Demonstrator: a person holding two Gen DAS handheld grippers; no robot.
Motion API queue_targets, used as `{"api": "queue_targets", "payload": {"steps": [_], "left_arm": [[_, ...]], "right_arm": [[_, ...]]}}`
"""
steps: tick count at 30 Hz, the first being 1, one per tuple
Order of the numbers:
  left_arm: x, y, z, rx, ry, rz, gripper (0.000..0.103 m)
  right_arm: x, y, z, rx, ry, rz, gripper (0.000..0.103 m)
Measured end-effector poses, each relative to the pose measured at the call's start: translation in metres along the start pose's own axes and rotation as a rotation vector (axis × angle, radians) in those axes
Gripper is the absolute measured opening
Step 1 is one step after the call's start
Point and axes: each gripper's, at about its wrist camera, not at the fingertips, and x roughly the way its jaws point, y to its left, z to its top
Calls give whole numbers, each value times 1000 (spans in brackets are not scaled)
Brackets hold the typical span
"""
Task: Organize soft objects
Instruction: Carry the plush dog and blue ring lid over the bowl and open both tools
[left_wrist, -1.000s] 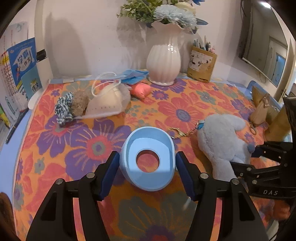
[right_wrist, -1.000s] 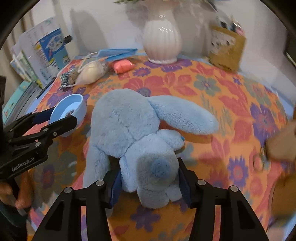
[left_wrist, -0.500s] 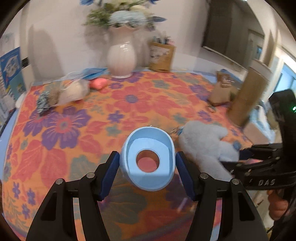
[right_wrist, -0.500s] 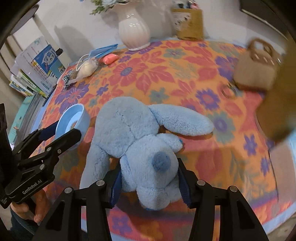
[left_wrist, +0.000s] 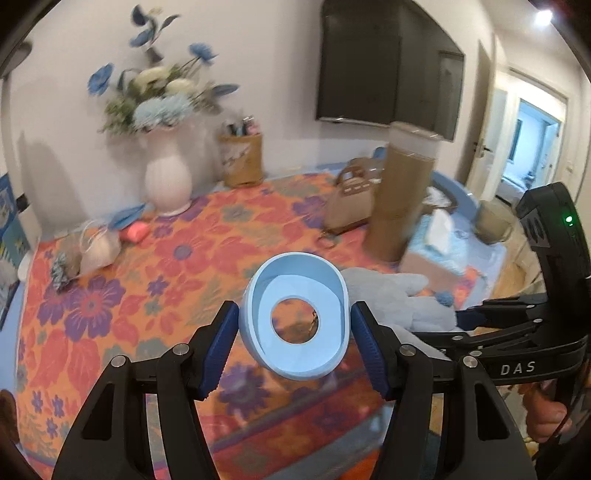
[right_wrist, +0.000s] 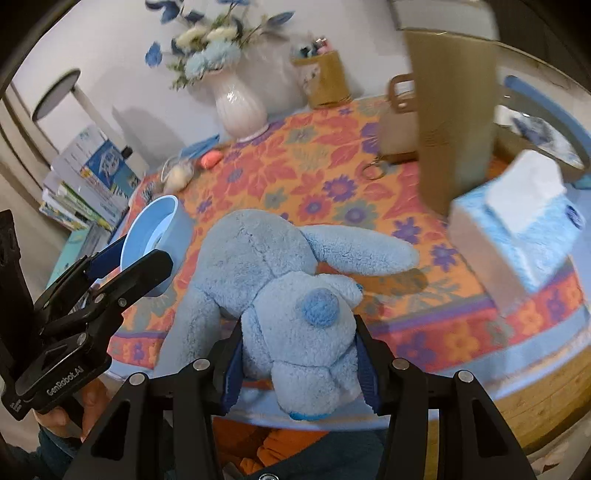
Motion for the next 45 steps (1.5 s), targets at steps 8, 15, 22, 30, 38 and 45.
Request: {"api": "queue_targets", "payload": {"steps": [8, 15, 22, 30, 38, 45], "left_arm": [[-28, -64, 19, 112, -62, -100, 60], [-9, -132, 50, 156, -19, -247, 60], [31, -193, 104, 166, 5, -283, 60], [116, -231, 165, 57, 27, -164, 60], [199, -244, 189, 47, 54, 46, 61], [246, -241, 196, 47, 101, 207, 69]], "right_arm": [[-77, -36, -22, 55, -136, -32, 50], [-136, -104, -32, 215, -252, -149, 50], [-186, -167, -5, 320, -379, -219, 50], [-174, -238, 89, 383, -376, -246, 50], [-104, -301, 200, 363, -163, -63, 51], [-44, -343, 244, 442, -33, 82, 62]]}}
